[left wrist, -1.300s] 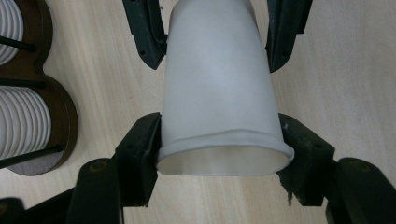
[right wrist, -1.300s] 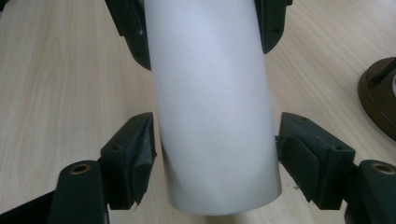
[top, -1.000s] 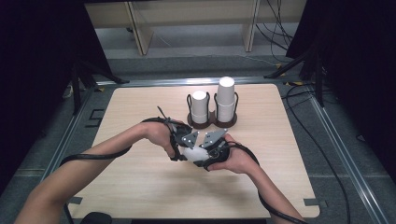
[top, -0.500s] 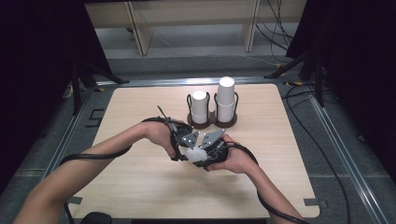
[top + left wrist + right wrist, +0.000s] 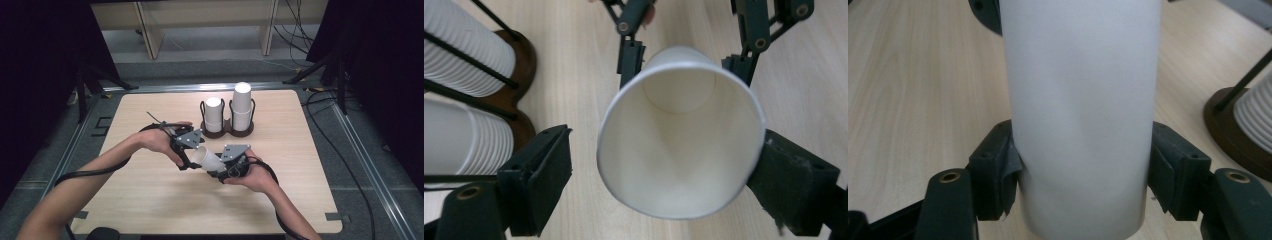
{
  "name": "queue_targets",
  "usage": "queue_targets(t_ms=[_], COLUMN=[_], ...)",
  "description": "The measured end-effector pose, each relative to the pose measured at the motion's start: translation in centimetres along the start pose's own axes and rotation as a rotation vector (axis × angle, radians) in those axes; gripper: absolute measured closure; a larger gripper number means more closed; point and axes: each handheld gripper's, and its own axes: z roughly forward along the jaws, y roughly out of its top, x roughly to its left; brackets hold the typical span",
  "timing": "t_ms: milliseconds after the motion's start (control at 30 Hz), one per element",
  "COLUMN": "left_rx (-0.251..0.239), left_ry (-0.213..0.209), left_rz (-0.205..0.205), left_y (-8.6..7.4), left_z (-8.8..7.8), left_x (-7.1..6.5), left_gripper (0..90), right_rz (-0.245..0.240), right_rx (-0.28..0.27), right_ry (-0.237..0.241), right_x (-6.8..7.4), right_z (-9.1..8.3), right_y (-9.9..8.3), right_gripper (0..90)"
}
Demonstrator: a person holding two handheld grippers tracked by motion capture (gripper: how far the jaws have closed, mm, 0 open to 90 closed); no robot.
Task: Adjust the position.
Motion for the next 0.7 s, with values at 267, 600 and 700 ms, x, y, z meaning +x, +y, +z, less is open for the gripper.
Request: queue_targets(t_ms=[267,600,700], left_rx=[-0.191,-0.416,-0.482], left_ry=[0.107,0.319,0.413], left_rz=[-0.136,-0.365,-0.448], left_y=[-2.5,-6.9,-8.4], left_z=[-1.5,-1.0,-0.4], left_x=[-0.9,-4.5,-5.9], left_gripper=[11.8,11.9,12.1], right_rz=[0.082,0.161,0.18], right_rx=[-0.111,-0.222,-0.252], right_ry=[-0.071,-0.148,-0.175], right_x=[0.4,0.9,1.1], right_z=[0.0,0.4,0.4], right_y=[-1.4,-2.3,-2.4], right_gripper=[35.5,35.3,35.3])
